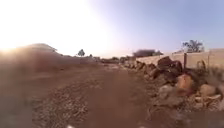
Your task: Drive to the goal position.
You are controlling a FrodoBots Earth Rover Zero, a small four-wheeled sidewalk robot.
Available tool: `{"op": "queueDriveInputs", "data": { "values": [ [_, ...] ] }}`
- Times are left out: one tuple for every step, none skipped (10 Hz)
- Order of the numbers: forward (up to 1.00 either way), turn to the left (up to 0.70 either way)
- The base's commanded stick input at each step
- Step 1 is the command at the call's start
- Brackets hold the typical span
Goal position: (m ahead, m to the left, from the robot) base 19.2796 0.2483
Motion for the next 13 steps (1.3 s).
{"op": "queueDriveInputs", "data": {
  "values": [
    [0.69,0.00],
    [0.69,0.00],
    [0.69,0.00],
    [0.69,0.00],
    [0.69,0.00],
    [0.69,0.00],
    [0.69,0.00],
    [0.69,0.00],
    [0.69,0.00],
    [0.69,0.00],
    [0.69,0.00],
    [0.69,0.00],
    [0.69,0.00]
  ]
}}
